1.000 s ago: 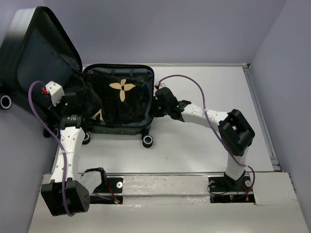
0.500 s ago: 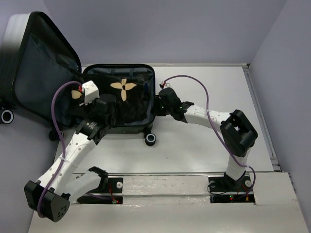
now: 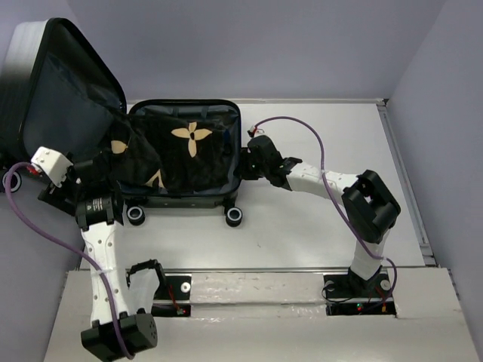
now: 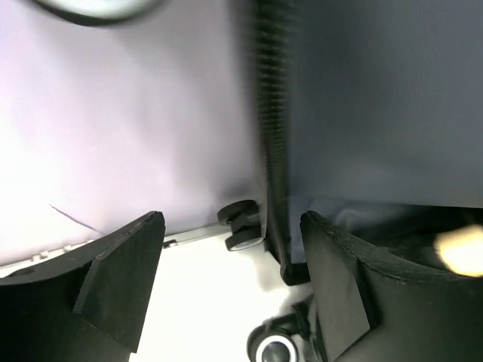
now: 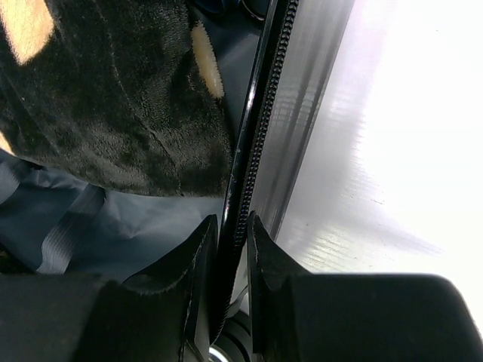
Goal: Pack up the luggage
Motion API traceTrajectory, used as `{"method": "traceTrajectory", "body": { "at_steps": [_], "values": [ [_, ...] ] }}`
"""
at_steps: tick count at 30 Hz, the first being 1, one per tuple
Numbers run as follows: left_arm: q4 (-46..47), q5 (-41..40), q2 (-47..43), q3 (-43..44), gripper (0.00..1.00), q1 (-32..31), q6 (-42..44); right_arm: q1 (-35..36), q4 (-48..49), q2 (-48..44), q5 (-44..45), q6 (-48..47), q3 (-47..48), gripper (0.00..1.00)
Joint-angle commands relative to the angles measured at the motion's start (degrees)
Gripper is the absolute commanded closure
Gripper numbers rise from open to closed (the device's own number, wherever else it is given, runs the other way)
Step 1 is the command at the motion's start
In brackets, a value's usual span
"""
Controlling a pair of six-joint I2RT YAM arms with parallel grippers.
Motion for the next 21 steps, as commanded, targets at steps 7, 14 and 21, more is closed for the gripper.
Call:
{"method": "traceTrajectory", "body": {
  "at_steps": [7, 14, 21],
  "values": [
    [7.1, -7.4, 16.3, 6.3, 0.18, 1.9, 3.1, 0.5, 2.0, -0.4, -9.7, -7.2, -0.4, 0.93],
    [11.7, -9.8, 16.9, 5.8, 0.94, 1.7, 6.5, 0.5, 2.3, 0.3, -9.3, -8.0, -0.6, 0.93],
    [17.2, -10.5, 9.1, -0.4, 0.94, -12.0, 8.7, 0.5, 2.3, 1.0, -10.6, -7.3, -0.3, 0.93]
  ]
}}
